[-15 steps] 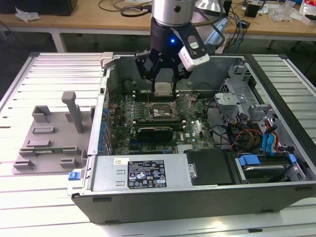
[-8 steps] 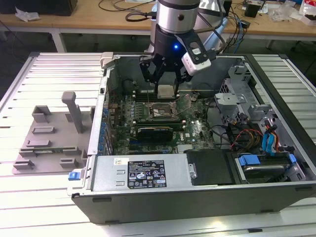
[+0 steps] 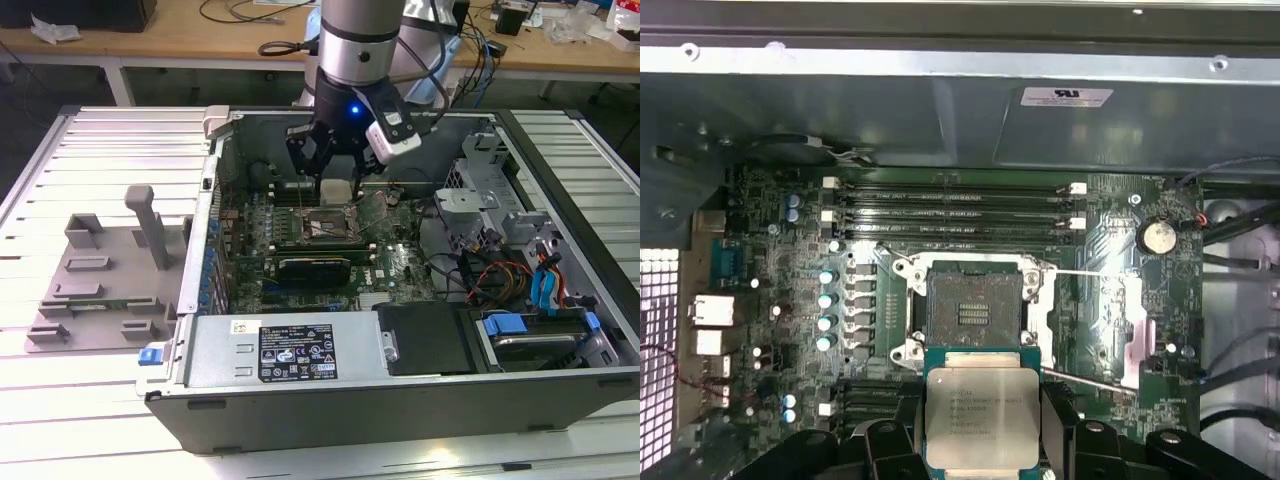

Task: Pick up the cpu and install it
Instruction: 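Pick up the cpu and move it towards the insertion slot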

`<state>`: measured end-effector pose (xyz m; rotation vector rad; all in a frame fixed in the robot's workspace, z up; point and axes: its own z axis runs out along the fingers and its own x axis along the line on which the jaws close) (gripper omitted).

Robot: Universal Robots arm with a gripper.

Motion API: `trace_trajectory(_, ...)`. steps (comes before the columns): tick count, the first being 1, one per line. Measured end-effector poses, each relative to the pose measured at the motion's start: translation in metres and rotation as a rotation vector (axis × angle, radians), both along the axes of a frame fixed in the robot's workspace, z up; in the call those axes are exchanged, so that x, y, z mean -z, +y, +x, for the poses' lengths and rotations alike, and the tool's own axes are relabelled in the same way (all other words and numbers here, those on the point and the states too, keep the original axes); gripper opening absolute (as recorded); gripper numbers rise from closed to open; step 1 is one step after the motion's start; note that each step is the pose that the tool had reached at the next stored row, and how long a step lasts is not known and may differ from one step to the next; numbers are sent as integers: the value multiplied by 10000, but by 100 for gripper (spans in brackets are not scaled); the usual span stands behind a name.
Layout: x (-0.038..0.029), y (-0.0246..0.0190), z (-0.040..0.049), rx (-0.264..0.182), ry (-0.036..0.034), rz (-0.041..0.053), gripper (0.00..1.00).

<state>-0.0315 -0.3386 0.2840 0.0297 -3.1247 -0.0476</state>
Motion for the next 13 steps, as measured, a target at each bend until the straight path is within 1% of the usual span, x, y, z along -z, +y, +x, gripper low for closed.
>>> trace_trajectory(1,30,14,0,-12,-15,2,55)
trace_trajectory(2,69,25,0,-33,-52,1,55)
trace_trajectory(4,109,30,-1,-61,-114,0,55)
trace_trajectory(5,151,33,-1,-90,-142,1,55)
trace_trajectory(6,202,42,-5,-104,-145,-5,55)
trace_trajectory(7,225,61,-6,-111,-144,-21,55)
trace_trajectory(9,236,101,-6,-115,-145,-31,55)
trace_trajectory(11,242,128,-7,-115,-145,-30,55)
trace_trajectory(13,242,129,-8,-117,-146,-29,55)
